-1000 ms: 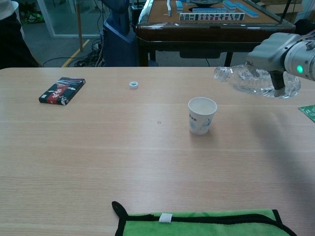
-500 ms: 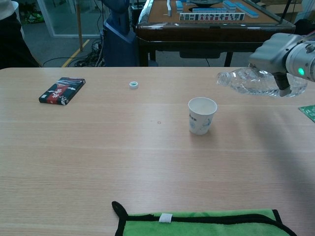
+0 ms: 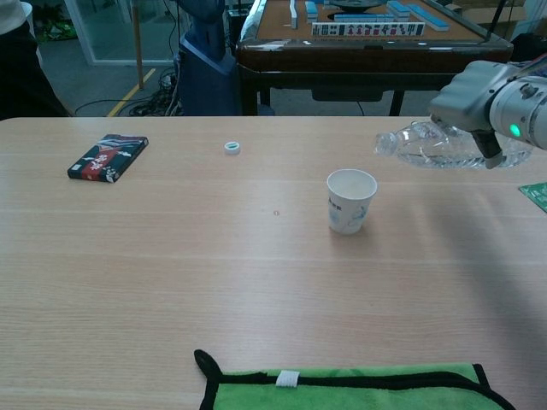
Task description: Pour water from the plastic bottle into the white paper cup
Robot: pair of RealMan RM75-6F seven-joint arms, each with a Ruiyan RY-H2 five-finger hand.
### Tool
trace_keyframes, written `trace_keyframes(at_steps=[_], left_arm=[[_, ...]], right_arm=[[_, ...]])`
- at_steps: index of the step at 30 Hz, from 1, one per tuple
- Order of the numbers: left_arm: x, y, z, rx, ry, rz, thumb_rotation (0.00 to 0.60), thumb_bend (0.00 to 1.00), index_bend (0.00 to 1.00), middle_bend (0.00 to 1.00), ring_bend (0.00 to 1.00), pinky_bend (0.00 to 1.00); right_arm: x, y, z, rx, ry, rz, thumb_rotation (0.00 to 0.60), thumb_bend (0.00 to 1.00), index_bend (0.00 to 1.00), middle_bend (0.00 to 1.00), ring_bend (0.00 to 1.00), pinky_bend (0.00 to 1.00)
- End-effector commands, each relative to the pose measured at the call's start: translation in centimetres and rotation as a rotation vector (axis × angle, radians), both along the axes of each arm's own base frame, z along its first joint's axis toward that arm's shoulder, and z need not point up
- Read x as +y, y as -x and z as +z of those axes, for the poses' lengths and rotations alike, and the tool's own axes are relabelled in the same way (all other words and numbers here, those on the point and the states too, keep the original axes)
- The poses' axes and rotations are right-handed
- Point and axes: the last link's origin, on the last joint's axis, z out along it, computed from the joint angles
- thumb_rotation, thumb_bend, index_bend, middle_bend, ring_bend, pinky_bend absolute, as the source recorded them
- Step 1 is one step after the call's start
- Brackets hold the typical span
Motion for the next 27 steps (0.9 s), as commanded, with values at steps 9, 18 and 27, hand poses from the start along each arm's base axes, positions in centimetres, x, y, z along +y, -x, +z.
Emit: trace_keyframes(at_steps=[9, 18, 27], left_arm=[[-0.01, -0.01, -0.02, 0.002, 0.005, 0.009, 0.6, 0.14, 0.31, 0.4, 0.36, 0.68], [-0.01, -0.01, 0.04, 0.002, 0.005, 0.012, 0.6, 0.14, 0.31, 0.4, 0.36, 0.68], [-0.05, -0.01, 0.05, 0.004, 0.006, 0.014, 0.6, 0.14, 0.31, 0.4, 0.36, 0.68]], right_arm=[[-0.03, -0.2, -0.12, 0.019, 0.006, -0.006, 0.6, 0.27, 0.61, 0.62, 0.46, 0.47], [-0.07, -0.36, -0.12, 0.074, 0.011, 0.01, 0.6, 0.27, 0.61, 0.62, 0.46, 0.47], [-0.1, -0.49, -0.37, 0.087, 0.012, 0.006, 0.6, 0.27, 0.61, 0.62, 0.46, 0.47]])
